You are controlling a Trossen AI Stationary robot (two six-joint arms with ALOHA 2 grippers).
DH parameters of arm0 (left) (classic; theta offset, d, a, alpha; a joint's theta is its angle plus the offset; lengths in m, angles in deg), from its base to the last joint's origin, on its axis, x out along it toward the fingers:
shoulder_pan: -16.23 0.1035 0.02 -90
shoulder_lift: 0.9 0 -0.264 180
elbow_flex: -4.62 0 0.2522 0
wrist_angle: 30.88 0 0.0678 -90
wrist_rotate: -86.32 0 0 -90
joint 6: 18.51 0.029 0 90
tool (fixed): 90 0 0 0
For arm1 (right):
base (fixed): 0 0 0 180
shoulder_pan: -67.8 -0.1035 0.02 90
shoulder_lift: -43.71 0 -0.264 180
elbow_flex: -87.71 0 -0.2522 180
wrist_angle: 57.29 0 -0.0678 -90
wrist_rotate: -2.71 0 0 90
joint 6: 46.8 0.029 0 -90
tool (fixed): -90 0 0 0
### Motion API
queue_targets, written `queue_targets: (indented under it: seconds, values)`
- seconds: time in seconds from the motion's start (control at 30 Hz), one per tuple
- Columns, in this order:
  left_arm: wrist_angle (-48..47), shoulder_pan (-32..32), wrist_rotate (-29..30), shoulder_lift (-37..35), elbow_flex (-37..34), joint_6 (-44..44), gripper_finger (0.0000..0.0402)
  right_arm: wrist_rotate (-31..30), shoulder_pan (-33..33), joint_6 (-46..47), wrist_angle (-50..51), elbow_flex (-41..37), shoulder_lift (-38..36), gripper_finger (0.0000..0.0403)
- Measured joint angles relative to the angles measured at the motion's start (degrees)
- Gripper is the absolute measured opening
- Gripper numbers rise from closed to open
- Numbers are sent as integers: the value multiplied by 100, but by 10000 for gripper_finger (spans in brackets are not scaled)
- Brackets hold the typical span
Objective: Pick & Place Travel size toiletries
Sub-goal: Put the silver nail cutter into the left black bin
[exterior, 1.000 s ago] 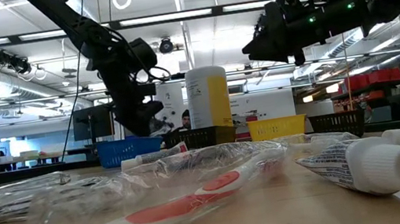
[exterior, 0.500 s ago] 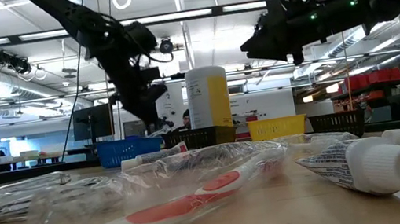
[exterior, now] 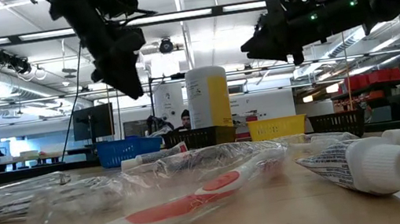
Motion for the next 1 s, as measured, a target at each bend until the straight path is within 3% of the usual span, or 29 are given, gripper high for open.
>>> queue_targets:
  seconds: [0.33, 0.47, 0.63, 1.0]
  values:
    - [-1300, -1380, -88, 0, -22, -1412, 142, 73, 2, -2, 357, 0, 0, 166]
    - [-1242, -1876, -528, 7, -372, -1771, 142, 399, 1, 1, 964, 0, 0, 166]
    - [-1122, -2351, -446, 7, -781, -2928, 142, 452, -9, 148, 1542, 0, 0, 166]
    - [210, -3382, -313, 7, -1782, -3749, 142, 458, -9, 167, 1597, 0, 0, 166]
